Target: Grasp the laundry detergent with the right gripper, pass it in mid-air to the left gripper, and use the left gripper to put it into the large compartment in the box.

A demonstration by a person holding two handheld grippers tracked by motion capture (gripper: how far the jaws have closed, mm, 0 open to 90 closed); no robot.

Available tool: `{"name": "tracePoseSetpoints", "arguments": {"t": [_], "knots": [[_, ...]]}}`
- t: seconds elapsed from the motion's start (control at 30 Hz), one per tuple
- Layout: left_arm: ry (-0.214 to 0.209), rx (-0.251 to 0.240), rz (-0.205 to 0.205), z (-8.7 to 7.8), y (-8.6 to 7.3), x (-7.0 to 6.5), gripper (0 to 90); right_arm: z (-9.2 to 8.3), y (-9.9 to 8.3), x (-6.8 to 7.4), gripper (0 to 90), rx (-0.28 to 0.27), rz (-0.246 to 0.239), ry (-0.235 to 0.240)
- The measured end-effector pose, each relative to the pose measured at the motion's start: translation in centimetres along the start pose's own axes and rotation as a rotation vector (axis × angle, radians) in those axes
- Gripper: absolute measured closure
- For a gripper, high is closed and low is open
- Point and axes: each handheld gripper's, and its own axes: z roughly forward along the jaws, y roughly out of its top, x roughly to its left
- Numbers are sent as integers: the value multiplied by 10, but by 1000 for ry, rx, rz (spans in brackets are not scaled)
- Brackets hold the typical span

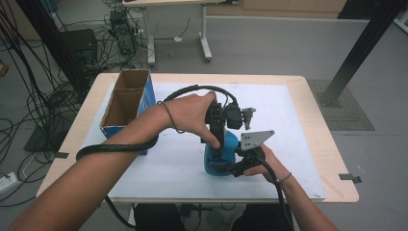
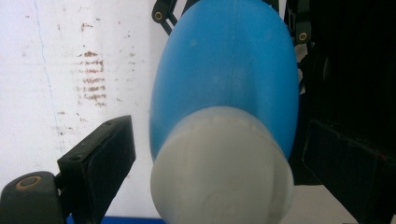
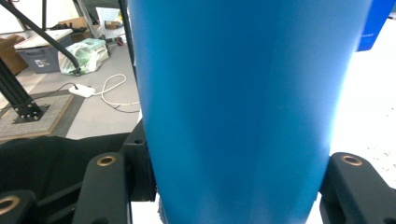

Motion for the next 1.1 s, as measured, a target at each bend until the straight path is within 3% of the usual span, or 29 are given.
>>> {"name": "tracePoseSetpoints", "arguments": {"t": [1.1], "knots": [[7,-10,-5,-5,-2,-1,96,1,2,-1,412,-1,-2,8]]}}
